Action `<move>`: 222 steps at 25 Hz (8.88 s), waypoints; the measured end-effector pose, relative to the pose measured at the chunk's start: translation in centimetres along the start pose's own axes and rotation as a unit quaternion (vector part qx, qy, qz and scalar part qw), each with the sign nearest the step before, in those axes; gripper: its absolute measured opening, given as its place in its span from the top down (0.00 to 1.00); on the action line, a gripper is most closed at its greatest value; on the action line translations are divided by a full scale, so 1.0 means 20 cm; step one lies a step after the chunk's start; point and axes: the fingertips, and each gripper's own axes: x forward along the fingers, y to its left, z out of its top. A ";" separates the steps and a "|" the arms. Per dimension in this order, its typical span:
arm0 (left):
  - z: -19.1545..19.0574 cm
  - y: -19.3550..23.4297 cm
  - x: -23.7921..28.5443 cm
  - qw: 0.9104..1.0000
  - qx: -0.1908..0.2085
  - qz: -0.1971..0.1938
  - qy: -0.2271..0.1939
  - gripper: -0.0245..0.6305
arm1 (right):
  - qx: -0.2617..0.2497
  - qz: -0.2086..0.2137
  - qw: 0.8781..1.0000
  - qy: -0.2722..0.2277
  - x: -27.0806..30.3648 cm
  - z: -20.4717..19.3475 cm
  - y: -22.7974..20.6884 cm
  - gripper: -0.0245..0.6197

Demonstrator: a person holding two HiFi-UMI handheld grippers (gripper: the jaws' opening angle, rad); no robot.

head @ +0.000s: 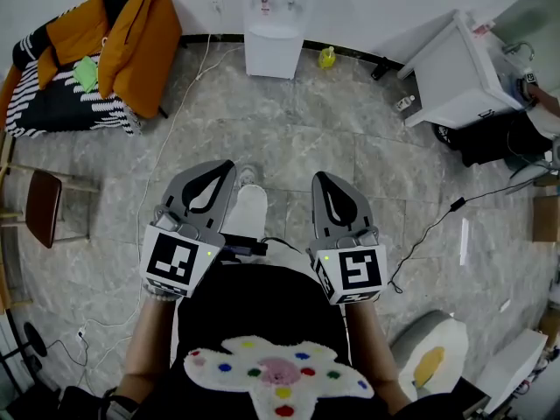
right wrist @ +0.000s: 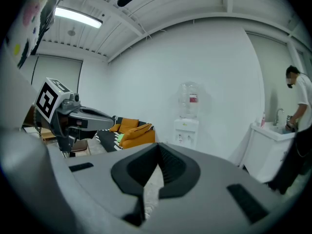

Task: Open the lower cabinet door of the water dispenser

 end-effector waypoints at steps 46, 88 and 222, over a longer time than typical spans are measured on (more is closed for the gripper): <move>0.22 1.07 1.31 0.998 -0.005 -0.066 0.004 0.94 | 0.008 -0.059 0.997 0.042 1.43 0.36 -0.66 0.96; 0.15 1.28 1.52 0.998 -0.053 -0.018 0.029 0.74 | 0.059 -0.011 0.997 0.050 1.71 0.35 -0.74 0.70; -1.71 1.27 3.03 0.973 -0.153 0.111 0.135 0.74 | 0.011 0.091 0.967 0.239 3.85 -2.09 -1.89 0.75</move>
